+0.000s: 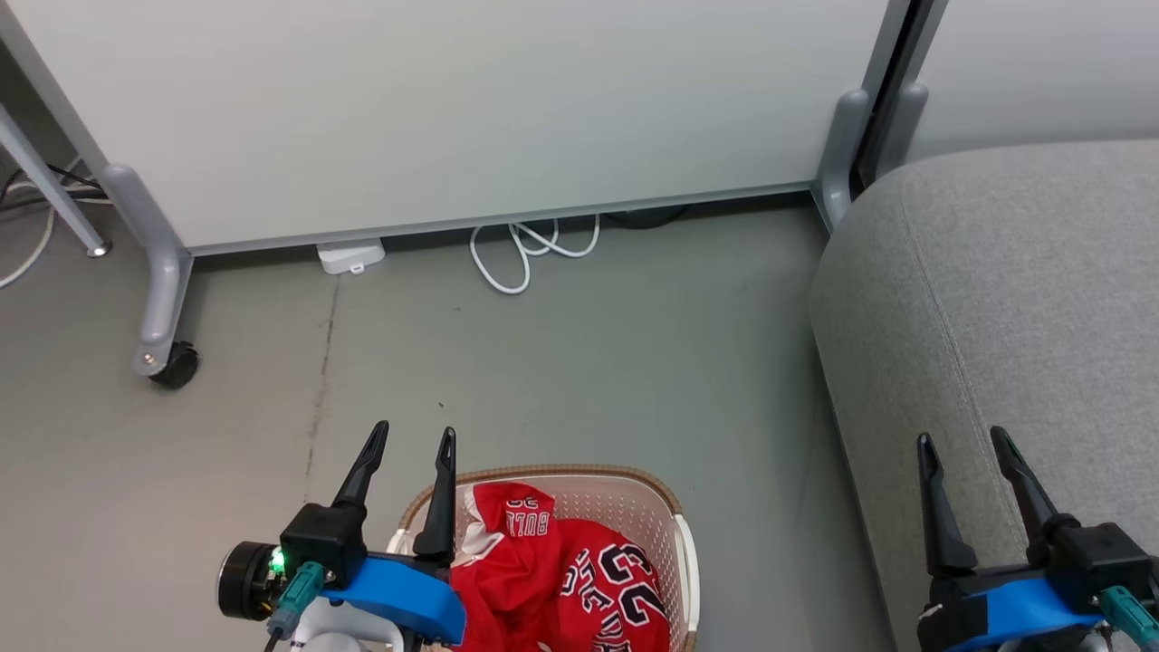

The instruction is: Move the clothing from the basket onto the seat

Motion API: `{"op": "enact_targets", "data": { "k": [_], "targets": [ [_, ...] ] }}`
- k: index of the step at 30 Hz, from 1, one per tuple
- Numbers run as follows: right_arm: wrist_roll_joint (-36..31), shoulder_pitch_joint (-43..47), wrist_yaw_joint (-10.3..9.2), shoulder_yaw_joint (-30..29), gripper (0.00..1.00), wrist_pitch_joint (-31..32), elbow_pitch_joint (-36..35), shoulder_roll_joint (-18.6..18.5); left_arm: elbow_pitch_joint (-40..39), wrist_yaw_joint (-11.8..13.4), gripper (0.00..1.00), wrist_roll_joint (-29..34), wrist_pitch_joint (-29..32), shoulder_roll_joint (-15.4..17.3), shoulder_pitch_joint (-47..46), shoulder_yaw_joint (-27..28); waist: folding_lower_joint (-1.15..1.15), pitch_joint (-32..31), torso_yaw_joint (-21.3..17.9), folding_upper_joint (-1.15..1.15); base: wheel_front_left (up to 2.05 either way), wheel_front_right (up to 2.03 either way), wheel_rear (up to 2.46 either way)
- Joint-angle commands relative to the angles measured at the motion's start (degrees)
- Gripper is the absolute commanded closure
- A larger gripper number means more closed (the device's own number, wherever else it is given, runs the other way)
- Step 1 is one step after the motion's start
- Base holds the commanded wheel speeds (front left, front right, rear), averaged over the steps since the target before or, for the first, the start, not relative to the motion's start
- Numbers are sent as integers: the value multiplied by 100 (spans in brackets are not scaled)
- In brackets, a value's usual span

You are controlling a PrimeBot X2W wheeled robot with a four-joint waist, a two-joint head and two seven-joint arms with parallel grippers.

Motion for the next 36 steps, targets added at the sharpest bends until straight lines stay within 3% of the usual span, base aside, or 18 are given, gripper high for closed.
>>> {"op": "enact_targets", "data": {
  "k": [1, 11, 21, 36],
  "targets": [
    [13, -105, 13, 22, 0, -22, -41, -25, 42, -24, 0, 33, -27, -5, -101, -1, 0, 201, -146, 0, 0, 0, 0],
    [239, -615, 8, 372, 0, -21, -243, -23, 516, -80, 0, 258, -27, 101, -498, 31, 0, 1176, -759, 0, 0, 0, 0],
    [590, -1190, 8, 749, 0, -21, -454, -22, 1169, 5, 0, 533, -26, 559, -1029, 126, 0, 2317, -1414, 0, 0, 0, 0],
    [985, -1549, 8, 1046, 0, -22, -637, -20, 2715, 308, 0, 780, -25, 867, -1760, 36, 0, 3323, -1831, 0, 0, 0, 0]
  ]
}}
